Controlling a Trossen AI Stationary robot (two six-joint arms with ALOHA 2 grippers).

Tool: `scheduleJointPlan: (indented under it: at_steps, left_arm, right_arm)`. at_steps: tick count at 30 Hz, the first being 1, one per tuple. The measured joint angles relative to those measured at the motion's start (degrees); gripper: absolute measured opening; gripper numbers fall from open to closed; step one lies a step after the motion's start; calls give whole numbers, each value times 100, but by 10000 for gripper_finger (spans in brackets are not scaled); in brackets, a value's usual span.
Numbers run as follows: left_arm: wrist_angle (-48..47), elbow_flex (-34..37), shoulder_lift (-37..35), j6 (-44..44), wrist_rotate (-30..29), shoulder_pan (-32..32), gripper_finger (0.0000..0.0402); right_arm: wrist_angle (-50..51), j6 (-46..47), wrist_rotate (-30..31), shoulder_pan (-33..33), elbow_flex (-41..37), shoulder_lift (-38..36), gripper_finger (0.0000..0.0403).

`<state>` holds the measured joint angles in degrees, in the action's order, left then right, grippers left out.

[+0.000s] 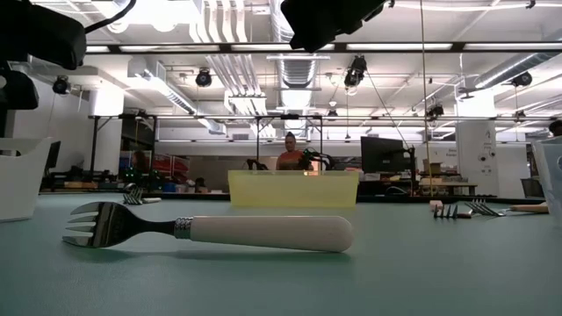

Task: Sort silverware by color (type)
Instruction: Put the white fork into the white bin, then put the yellow fork into the yellow bin

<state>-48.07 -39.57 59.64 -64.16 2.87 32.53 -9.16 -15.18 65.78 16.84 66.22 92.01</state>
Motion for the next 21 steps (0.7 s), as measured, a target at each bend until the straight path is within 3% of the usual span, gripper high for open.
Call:
scheduleJointPlan:
  at_steps: [7, 21]
  left_arm:
    - [-4, 0, 0, 0, -32, 0, 41]
    - [-454, -26, 0, 5, -76, 0, 144]
  right_arm:
    - [1, 0, 0, 0, 0, 0, 114]
    - [35, 15, 2, 1, 0, 0, 118]
